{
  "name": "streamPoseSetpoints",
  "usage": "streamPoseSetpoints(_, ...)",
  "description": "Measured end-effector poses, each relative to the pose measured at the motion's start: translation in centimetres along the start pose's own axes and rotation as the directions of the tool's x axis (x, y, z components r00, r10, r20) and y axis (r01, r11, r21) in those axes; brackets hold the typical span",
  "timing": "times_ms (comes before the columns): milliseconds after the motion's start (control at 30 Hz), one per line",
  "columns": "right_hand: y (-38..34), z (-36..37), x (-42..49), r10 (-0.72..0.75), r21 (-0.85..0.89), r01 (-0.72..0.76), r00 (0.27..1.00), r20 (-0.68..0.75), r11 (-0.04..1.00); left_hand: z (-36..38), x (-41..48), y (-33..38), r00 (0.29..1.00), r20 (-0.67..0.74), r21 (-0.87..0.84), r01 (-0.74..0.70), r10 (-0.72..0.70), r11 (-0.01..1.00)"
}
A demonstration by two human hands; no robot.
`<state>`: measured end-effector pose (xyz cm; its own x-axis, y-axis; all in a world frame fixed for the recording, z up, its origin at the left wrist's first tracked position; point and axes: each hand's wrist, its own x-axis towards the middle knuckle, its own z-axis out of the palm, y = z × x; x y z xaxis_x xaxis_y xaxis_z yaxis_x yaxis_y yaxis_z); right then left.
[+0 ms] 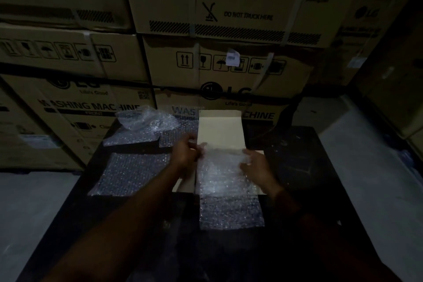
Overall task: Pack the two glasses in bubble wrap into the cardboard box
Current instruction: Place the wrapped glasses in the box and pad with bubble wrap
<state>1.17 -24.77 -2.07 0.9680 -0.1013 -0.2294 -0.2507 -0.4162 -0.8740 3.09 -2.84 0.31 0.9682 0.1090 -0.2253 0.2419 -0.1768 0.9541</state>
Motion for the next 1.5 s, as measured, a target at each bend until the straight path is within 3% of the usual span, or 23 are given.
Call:
streamPoseSetpoints(67, 0.7, 0.0, 0.4, -0.070, -0.288, 0.079, 0.997, 0.044, 0.954, 0.5, 0.1, -0.4, 0.999, -0.020, 0.106, -0.039, 0.042, 0.994)
streamPoseSetpoints(167, 0.9, 0.1, 0.5, -0.126, -0.519, 0.180, 0.982, 0.138, 0.835, 1.0, 0.8, -0.9, 0.995, -0.052, 0.165, -0.082, 0.091, 0.983)
streamPoseSetpoints(267, 1.1, 0.6, 1.5, -0.242, -0.652, 0.302, 0.953, 0.183, 0.696, 0.9, 2.2, -2.0, 0.989, -0.072, 0.309, -0.101, 0.129, 0.946)
streamPoseSetpoints(433, 1.4, 1.0, 3.2, -0.250, -0.757, 0.307, 0.949, 0.193, 0.577, 1.5, 3.0, -2.0, 0.986, -0.002, 0.416, -0.150, 0.166, 0.897)
streamPoseSetpoints(500, 1.7, 1.1, 3.6, -0.256, -0.779, 0.315, 0.945, 0.203, 0.543, 1.4, 3.0, -2.1, 0.941, 0.052, 0.498, -0.314, 0.333, 0.808)
streamPoseSetpoints(600, 2.1, 1.2, 4.1, -0.269, -0.804, 0.337, 0.936, 0.228, 0.490, 1.8, 2.8, -2.7, 0.800, 0.270, 0.649, -0.563, 0.537, 0.512)
streamPoseSetpoints(667, 2.3, 1.1, 4.4, -0.279, -0.831, 0.341, 0.931, 0.235, 0.439, 2.5, 2.6, -3.0, 0.747, 0.431, 0.670, -0.641, 0.506, 0.374)
streamPoseSetpoints(700, 2.3, 1.1, 4.4, -0.295, -0.842, 0.345, 0.926, 0.235, 0.414, 2.6, 2.5, -3.0, 0.755, 0.479, 0.687, -0.640, 0.448, 0.344)
streamPoseSetpoints(800, 2.2, 0.9, 4.6, -0.349, -0.822, 0.412, 0.894, 0.281, 0.394, 2.8, 2.8, -3.4, 0.845, 0.476, 0.775, -0.534, 0.243, 0.338)
streamPoseSetpoints(933, 2.2, 1.3, 4.8, -0.343, -0.741, 0.512, 0.855, 0.390, 0.434, 2.8, 3.2, -3.4, 0.859, 0.480, 0.798, -0.512, 0.178, 0.318)
streamPoseSetpoints(1067, 2.0, 1.6, 4.8, -0.301, -0.789, 0.491, 0.866, 0.399, 0.369, 3.7, 3.6, -3.0, 0.882, 0.469, 0.853, -0.465, 0.042, 0.237)
streamPoseSetpoints(1300, 2.0, 1.9, 4.9, -0.287, -0.849, 0.473, 0.868, 0.404, 0.236, 5.2, 3.4, -3.4, 0.913, 0.407, 0.910, -0.407, 0.016, 0.074)
streamPoseSetpoints(1500, 2.1, 1.8, 5.0, -0.358, -0.775, 0.512, 0.849, 0.389, 0.372, 5.8, 3.2, -3.6, 0.926, 0.376, 0.920, -0.377, 0.024, 0.108)
